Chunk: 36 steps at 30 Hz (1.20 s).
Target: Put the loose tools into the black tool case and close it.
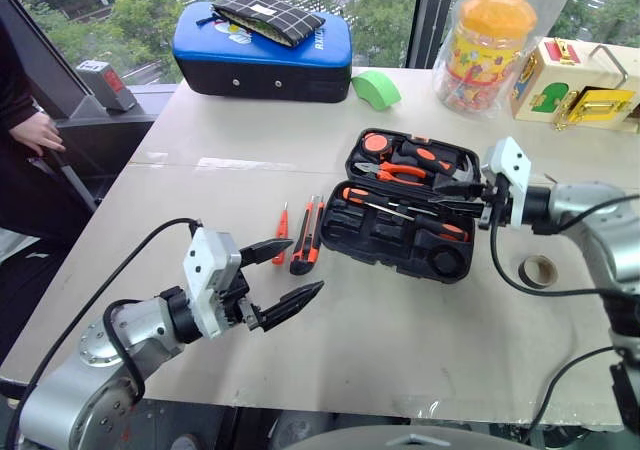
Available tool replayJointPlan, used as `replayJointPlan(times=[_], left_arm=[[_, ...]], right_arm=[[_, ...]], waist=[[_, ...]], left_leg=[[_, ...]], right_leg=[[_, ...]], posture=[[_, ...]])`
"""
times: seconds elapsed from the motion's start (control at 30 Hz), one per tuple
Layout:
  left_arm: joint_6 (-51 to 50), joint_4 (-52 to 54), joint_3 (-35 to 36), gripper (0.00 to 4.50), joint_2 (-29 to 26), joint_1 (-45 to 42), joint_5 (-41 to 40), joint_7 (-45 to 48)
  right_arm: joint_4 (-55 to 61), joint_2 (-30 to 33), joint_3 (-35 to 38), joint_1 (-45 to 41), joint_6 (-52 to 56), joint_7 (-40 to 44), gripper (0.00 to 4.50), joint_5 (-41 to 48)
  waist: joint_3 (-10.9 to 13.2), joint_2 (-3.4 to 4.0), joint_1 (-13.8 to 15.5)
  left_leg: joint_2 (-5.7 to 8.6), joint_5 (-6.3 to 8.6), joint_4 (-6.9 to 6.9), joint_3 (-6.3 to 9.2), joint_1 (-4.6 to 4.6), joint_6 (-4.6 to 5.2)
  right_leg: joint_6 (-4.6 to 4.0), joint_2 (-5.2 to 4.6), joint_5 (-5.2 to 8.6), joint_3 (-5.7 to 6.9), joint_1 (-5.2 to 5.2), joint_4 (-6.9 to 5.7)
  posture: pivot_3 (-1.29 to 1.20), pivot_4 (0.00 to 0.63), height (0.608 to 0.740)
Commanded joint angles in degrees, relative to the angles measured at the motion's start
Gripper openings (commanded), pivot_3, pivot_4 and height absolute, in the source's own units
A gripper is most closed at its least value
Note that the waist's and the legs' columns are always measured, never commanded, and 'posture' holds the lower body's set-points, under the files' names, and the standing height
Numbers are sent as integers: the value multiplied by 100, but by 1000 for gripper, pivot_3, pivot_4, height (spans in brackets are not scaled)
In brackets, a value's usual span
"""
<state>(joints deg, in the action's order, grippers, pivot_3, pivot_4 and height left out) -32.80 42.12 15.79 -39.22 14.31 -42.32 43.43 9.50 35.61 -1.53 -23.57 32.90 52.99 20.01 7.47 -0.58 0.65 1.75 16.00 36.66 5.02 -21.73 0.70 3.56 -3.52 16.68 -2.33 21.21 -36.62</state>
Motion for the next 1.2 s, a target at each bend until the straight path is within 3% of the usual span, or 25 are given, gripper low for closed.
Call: replayJointPlan(times=[0.03, 0.2, 0.37, 0.5, 0.6, 0.67, 0.77, 0.9, 1.03, 1.2], left_arm=[[176, 4, -2, 4500, 40, -59, 32, -22], [315, -283, -178, 4500, -5, -211, 236, 107], [418, -478, -183, 4500, -50, -289, 393, 148], [470, -601, -175, 4500, -9, -283, 468, 116], [453, -786, -77, 4500, 181, -315, 517, -172], [482, -935, -54, 4500, 315, -389, 710, -467], [485, -1189, -75, 4500, 569, -590, 920, -917], [301, -1480, -120, 4500, 851, -896, 1039, -1386], [362, -1546, -327, 4500, 941, -1012, 1242, -1459], [303, -1408, -131, 4500, 770, -890, 887, -1035]], right_arm=[[44, -280, -104, 127, -281, -777, 56, -476], [-750, -35, -1510, 183, -783, -709, 56, -1833], [-1230, 504, -2022, 172, -1520, -324, 56, -2477], [-1321, 384, -1642, 111, -1707, -555, 56, -2316], [-757, 49, -735, 347, -2412, -361, 56, -1225], [-318, -45, -280, 490, -2340, -231, 56, -635], [435, 221, -77, 894, -1943, 249, 844, -34], [1239, 487, -71, 1294, -1597, 498, 2577, 385], [1630, 564, -429, 1358, -1264, 341, 4476, 159], [1906, 551, -802, 1203, -808, 182, 4476, 52]], waist=[[1, 3, -6], [-8, 8, -49], [-44, -22, -98], [-58, -45, -33], [-60, -57, 20], [-31, -15, 19], [-9, 20, 1], [-11, 16, -8], [-9, 13, -16], [-8, 8, -6]], left_leg=[[1, -1, 1, -1, 0, -1], [0, -15, 0, -4, 9, -25], [0, -12, -1, 0, 38, -20], [2, 0, -8, 0, 71, 1], [2, 0, -5, 1, 70, 1], [3, 1, -4, 3, 63, 1], [0, 0, -12, 2, 46, 1], [-9, 0, -22, 9, 48, 1], [-5, 1, -19, -1, 48, 2], [-4, 0, -17, 4, 48, 1]], right_leg=[[0, 0, 0, -1, 1, -3], [0, 6, 0, -1, 5, -11], [-1, 8, 1, 3, -23, -10], [-2, 3, 2, 4, -58, 0], [-2, 2, 2, 2, -58, -2], [-2, -3, 1, 2, -53, -1], [0, 1, 0, 0, -35, -6], [0, 13, 1, 6, -35, -2], [0, 7, 1, -2, -35, 0], [0, 5, 1, 3, -35, -1]], posture=[[0, 150, 740], [0, 150, 740], [0, 150, 740], [0, 150, 740], [0, 150, 740], [0, 150, 740], [0, 150, 740], [0, 150, 740], [0, 150, 740], [0, 150, 740]])
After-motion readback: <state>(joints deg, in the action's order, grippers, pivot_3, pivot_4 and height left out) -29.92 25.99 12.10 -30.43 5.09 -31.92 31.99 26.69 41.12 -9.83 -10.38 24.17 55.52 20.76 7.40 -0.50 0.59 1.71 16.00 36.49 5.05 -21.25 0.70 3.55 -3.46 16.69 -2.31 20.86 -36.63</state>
